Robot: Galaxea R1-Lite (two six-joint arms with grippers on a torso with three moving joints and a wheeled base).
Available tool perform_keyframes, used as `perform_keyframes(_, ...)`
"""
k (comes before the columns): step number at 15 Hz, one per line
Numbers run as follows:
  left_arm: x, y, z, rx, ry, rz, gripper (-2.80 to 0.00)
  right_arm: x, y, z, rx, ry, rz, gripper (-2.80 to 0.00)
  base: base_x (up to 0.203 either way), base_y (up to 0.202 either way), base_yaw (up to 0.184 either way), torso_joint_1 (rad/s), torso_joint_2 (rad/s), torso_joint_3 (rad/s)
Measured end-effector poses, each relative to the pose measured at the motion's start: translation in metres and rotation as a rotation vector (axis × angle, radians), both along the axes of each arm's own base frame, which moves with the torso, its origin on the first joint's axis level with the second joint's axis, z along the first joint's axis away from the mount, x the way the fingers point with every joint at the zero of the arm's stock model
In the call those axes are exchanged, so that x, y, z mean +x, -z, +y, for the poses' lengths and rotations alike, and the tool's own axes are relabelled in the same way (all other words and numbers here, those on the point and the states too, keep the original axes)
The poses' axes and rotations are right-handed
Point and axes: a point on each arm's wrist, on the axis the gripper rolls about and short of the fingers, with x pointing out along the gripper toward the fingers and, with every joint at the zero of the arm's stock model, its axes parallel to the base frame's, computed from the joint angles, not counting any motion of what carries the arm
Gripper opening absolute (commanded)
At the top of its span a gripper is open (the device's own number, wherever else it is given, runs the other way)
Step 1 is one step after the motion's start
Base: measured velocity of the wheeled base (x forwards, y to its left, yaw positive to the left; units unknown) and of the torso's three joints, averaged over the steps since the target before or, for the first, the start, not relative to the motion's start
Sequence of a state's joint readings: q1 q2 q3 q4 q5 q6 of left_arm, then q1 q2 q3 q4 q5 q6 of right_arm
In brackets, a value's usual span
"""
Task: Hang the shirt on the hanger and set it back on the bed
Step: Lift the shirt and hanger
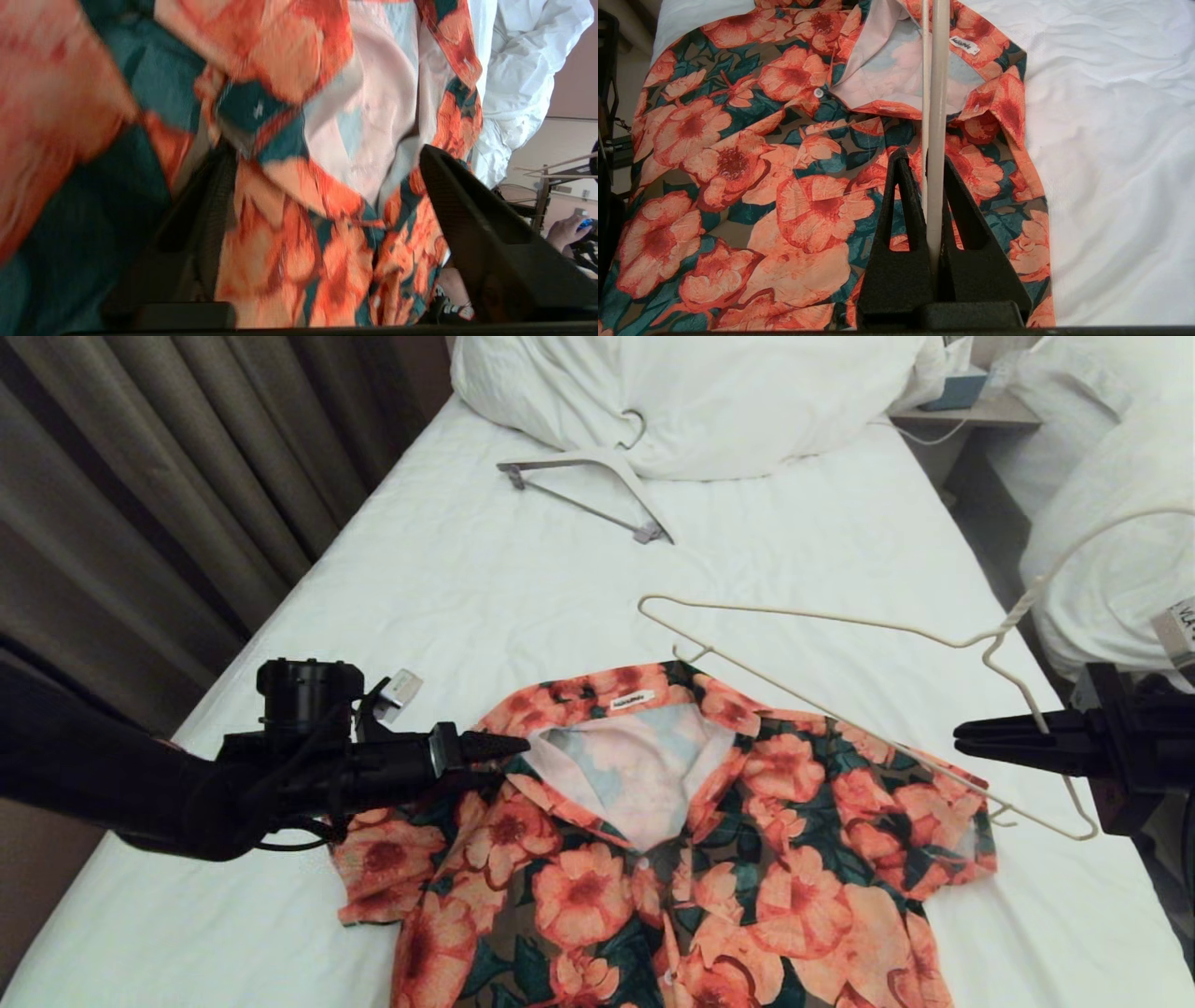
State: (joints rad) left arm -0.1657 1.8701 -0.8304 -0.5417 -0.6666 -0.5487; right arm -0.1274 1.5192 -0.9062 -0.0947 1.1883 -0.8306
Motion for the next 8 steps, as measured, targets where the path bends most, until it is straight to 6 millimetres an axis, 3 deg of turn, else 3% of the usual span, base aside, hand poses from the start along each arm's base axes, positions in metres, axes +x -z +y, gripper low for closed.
perform_keyframes(4,0.012,0.011,-0.008,0.002,0.015,0.019,0.00,0.004,-0.002,0.002,0.000,-0.009,-0.006,-2.80,0.000,0.000,0.000,0.000,0.00,0.000)
perform_keyframes(8,0.017,0.008,-0.025,0.011,0.016,0.011,0.00,0.006,0.000,0.002,0.000,-0.011,0.004,-2.80,0.000,0.000,0.000,0.000,0.00,0.000)
